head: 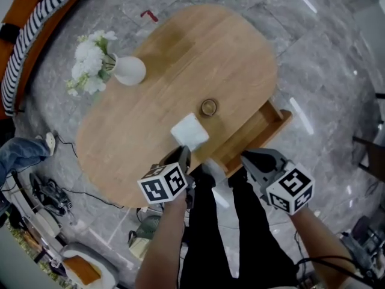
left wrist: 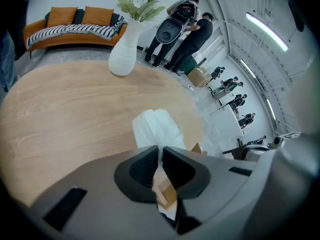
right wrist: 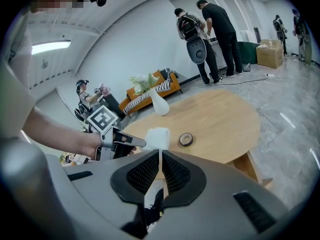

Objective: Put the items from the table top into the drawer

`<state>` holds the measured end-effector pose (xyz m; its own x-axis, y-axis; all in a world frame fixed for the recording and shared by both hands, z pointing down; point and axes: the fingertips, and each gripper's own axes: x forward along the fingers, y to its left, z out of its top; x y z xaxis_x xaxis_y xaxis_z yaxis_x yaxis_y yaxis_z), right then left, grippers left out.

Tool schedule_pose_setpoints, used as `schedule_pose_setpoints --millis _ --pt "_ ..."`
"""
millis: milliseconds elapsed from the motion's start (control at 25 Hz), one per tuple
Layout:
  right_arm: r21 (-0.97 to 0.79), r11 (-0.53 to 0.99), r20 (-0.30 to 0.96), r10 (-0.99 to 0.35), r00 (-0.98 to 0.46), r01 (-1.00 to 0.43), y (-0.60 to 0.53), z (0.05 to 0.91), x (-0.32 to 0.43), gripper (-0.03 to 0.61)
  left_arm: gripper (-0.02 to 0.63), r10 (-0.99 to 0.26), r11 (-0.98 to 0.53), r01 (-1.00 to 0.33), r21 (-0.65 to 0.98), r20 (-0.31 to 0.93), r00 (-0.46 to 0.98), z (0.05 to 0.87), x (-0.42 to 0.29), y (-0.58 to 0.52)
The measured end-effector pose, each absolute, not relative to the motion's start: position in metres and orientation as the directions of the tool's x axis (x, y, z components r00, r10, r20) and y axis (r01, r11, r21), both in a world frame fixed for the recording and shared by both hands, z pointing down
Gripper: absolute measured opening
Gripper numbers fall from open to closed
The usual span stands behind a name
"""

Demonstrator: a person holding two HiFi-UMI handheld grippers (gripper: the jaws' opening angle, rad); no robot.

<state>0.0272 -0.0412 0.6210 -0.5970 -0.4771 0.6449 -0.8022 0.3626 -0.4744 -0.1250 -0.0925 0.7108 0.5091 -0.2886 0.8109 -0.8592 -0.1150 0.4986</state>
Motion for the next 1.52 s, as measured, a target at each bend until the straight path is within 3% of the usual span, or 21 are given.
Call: schedule_pose_setpoints --millis 920,1520 --pt "-0.496 0.236 0.662 -0.519 -0.54 -0.835 0.018 0.652 0.091 0.041 0.031 -0.194 -0.23 -0.804 0.548 0.784 0.589 0.728 -0.042 -0.032" --pt "-0.511 0.236 0.673 -0.488 -0.556 -0.826 0.026 0.675 0.113 0.041 0.031 -0.146 -0.226 -0.762 0.607 0.752 0.643 0.748 0.008 0.021"
